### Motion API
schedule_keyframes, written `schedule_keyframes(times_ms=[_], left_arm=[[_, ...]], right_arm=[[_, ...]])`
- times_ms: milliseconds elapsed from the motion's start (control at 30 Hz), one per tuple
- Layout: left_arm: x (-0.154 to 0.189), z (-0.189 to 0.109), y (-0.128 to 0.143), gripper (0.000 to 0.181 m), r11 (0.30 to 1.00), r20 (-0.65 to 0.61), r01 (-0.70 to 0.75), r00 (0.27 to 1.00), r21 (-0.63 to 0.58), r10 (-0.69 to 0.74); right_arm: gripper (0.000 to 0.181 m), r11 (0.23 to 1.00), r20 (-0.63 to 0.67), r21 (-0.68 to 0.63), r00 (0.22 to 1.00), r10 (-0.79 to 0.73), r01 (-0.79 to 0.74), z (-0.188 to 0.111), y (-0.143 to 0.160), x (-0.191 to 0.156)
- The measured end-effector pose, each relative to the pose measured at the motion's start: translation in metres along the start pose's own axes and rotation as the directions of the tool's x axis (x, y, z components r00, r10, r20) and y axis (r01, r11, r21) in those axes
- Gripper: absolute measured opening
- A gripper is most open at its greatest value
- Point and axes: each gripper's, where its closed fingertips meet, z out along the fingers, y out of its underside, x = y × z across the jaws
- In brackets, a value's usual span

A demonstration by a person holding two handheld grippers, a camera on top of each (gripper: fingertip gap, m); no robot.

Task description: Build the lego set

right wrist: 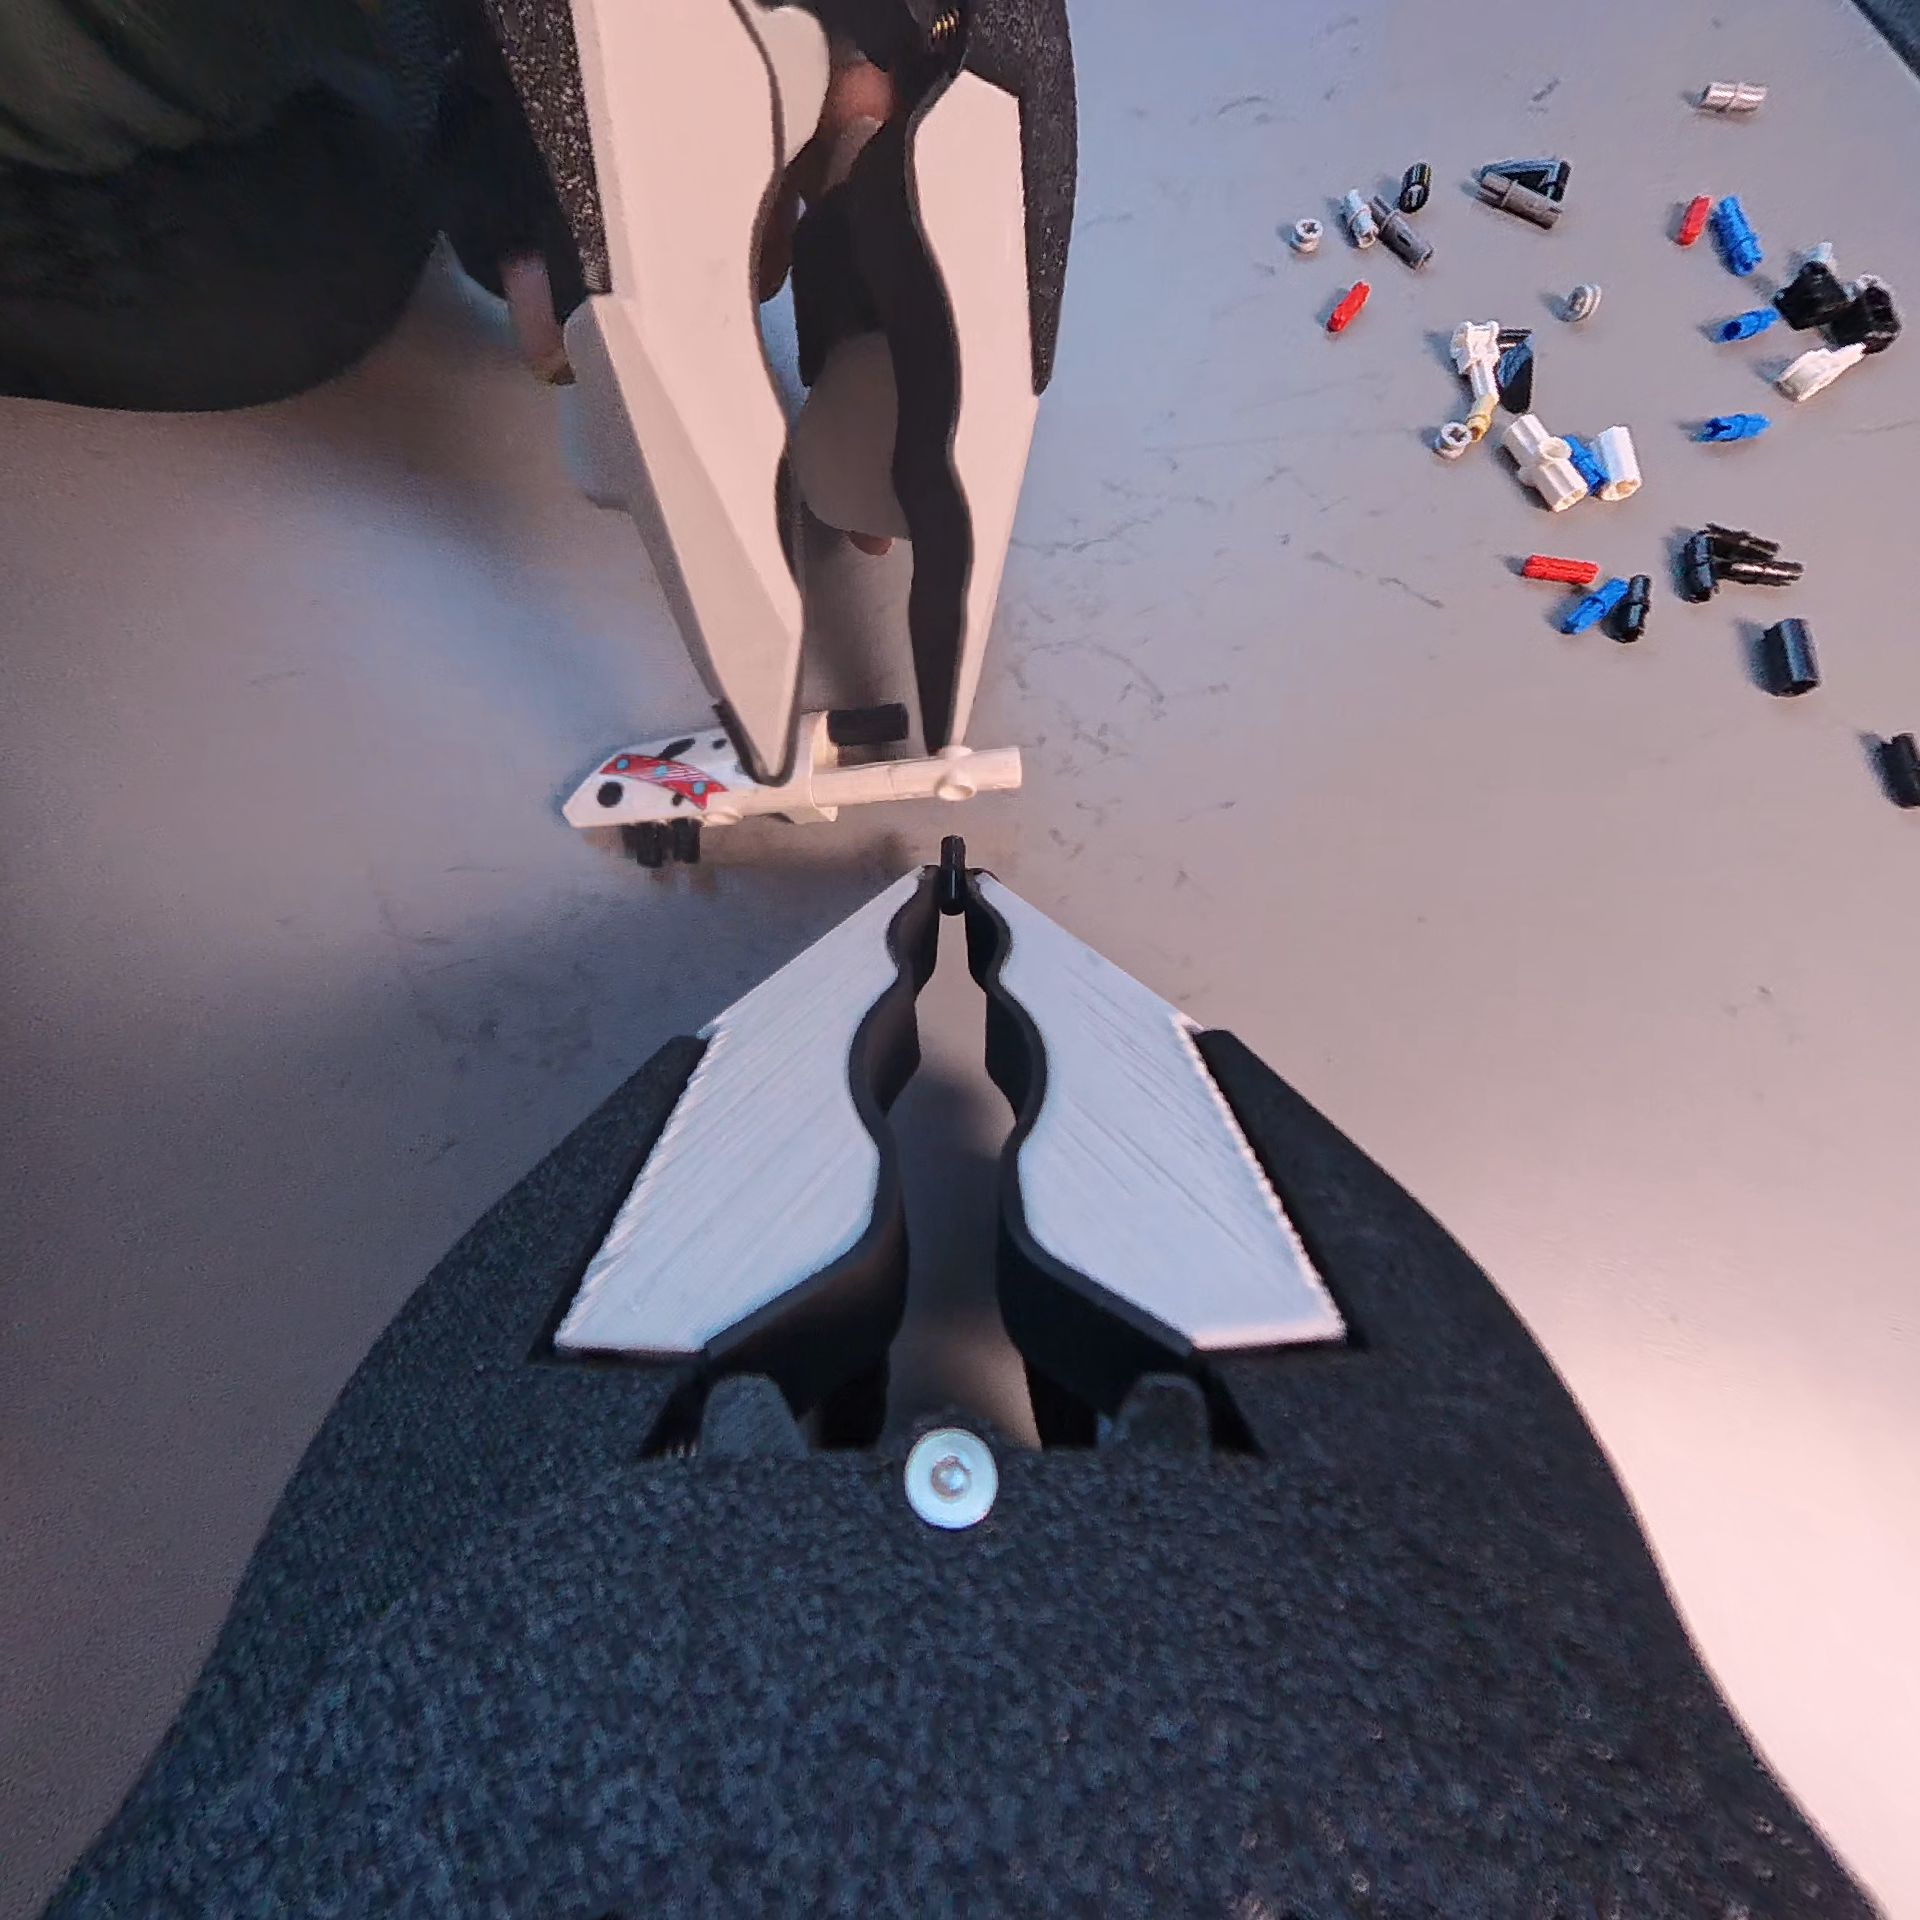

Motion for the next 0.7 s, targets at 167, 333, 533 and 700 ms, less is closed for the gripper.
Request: schedule_keyframes(times_ms=[167,333,533,700], left_arm=[[-0.01,0.007,0.005,0.03,0.998,0.049,0.05,0.998,-0.037,-0.048],[-0.007,0.012,0.005,0.013,0.998,0.026,0.055,0.998,-0.041,-0.054],[-0.007,0.004,-0.007,0.008,0.997,0.007,0.071,0.997,0.04,-0.071],[-0.006,0.0,-0.013,0.008,0.992,-0.011,0.091,0.996,0.09,-0.09]], right_arm=[[0.004,1.0,0.005,0.007,1.0,-0.006,0.006,0.002,-0.002,0.002],[0.004,0.999,0.013,0.037,0.999,-0.037,0.036,0.0,-0.007,-0.002],[0.004,0.996,0.016,0.09,1.0,-0.017,0.015,-0.005,-0.013,-0.001],[0.004,0.988,-0.008,0.155,1.0,0.019,-0.018,-0.011,-0.022,0.006]])
